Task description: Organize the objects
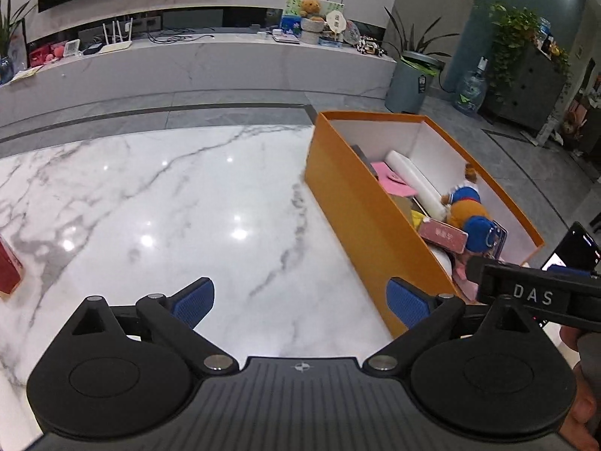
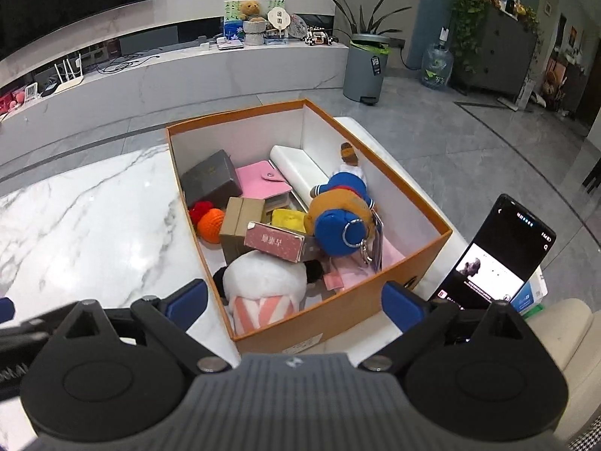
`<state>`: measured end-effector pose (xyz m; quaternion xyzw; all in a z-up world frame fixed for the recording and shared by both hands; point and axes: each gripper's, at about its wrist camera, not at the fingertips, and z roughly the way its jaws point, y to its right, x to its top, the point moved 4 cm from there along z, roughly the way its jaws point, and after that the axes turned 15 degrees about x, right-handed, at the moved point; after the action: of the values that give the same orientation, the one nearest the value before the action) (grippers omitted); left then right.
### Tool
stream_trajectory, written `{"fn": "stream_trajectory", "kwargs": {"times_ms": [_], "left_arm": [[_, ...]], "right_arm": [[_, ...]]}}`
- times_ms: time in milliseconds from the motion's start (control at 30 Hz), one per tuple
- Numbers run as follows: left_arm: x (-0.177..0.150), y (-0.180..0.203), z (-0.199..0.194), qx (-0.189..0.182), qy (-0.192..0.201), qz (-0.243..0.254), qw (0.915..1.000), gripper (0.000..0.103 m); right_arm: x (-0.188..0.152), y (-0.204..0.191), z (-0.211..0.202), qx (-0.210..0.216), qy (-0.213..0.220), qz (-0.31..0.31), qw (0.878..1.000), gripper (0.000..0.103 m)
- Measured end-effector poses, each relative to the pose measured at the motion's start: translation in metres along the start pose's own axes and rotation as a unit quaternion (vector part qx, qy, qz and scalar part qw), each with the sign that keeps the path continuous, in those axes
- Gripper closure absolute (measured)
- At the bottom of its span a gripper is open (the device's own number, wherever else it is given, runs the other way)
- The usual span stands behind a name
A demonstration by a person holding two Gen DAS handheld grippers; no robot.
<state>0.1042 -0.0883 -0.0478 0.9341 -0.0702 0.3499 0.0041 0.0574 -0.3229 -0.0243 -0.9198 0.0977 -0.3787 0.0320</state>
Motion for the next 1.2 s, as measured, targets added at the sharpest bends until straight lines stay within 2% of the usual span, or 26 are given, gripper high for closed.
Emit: {"fn": "stream_trajectory", "kwargs": {"times_ms": [500, 1200], "left_arm": [[-0.007, 0.021, -0.007, -0.007, 0.006, 0.024, 0.9997, 0.0], [-0.008, 0.028, -0.013, -0.008, 0.017, 0.032, 0.9993, 0.0]], "right_arm": [[-0.001, 0.013, 0.0, 0.018, 0.007, 0.042, 0.999, 0.004], [-0.001, 0.009, -0.003, 0.012, 0.005, 0.031, 0.999, 0.004]]}}
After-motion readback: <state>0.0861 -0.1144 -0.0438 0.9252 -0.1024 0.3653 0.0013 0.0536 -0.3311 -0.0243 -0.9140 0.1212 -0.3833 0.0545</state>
